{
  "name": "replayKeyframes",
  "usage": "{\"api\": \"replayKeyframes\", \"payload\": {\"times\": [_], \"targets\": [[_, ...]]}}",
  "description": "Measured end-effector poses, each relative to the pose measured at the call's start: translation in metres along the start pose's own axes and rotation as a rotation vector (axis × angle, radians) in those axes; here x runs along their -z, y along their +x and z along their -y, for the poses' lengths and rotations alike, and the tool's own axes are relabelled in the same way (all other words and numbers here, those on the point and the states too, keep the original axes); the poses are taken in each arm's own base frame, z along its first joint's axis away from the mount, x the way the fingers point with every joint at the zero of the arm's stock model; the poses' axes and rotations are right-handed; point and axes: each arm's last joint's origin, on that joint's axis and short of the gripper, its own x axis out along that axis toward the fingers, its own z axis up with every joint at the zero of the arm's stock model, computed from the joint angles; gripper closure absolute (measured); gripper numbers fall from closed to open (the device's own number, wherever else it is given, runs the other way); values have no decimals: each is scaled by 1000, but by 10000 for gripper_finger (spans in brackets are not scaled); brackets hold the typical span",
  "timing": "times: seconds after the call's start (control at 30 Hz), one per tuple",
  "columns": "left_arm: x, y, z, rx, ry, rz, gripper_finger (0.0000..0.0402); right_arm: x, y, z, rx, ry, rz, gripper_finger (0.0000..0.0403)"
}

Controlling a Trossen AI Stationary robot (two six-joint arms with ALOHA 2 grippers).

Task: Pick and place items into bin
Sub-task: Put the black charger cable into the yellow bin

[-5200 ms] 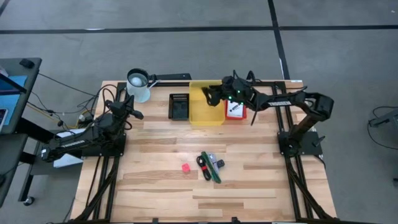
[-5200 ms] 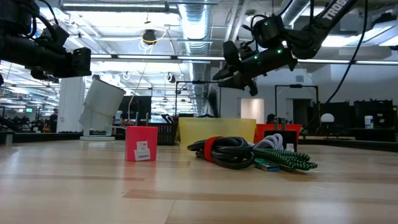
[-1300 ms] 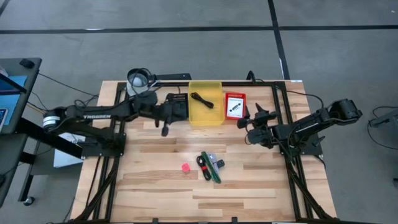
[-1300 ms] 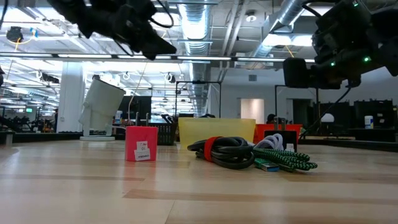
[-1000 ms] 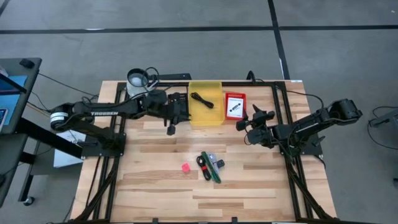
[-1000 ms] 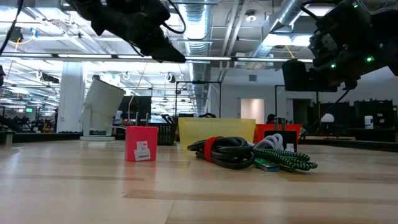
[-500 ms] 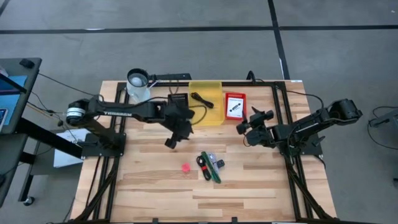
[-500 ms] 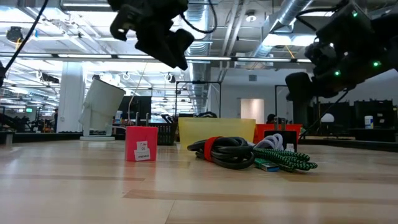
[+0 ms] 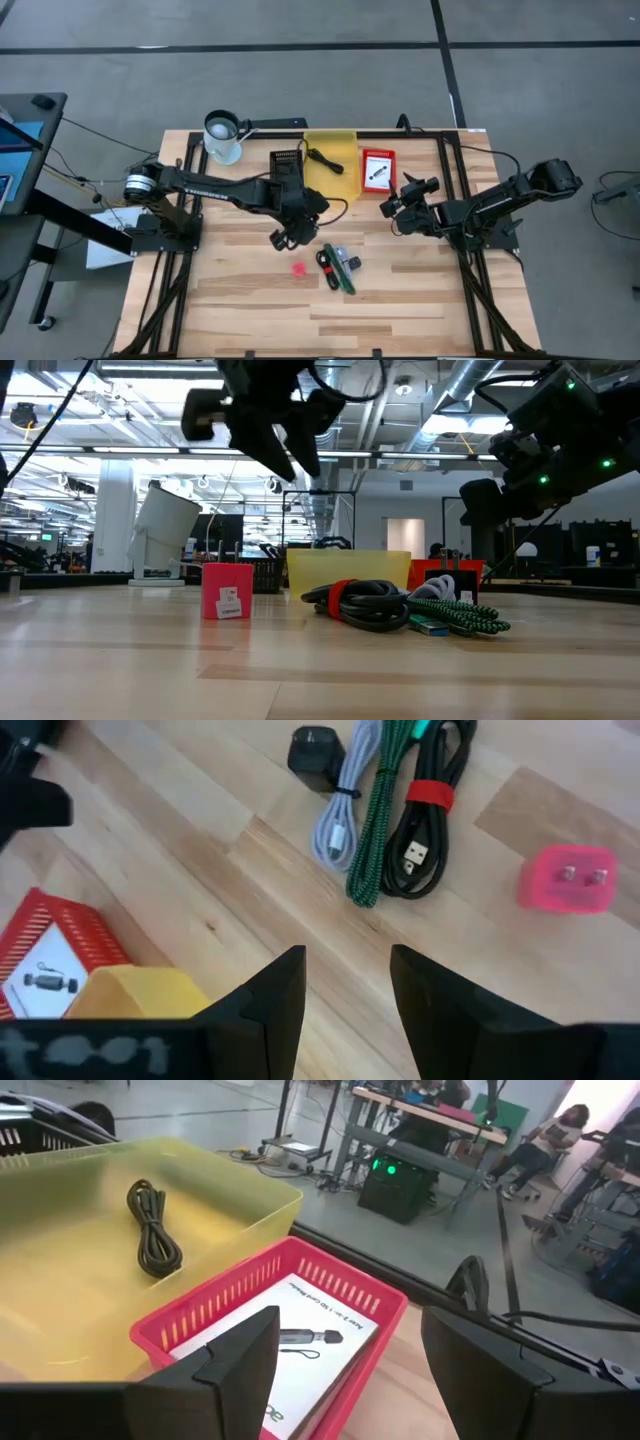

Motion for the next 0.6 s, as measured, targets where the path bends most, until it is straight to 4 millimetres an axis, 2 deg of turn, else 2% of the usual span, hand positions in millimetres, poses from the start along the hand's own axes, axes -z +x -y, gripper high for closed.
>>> {"api": "replayKeyframes", "payload": {"times": [0.27,0.6], "targets": [[-11,21,9,37,23,26,261,-1,0,-1,-7,21,3,163],[-22,28,19,104,24,91,261,-1,0,-1,-7,24,4,163]]}}
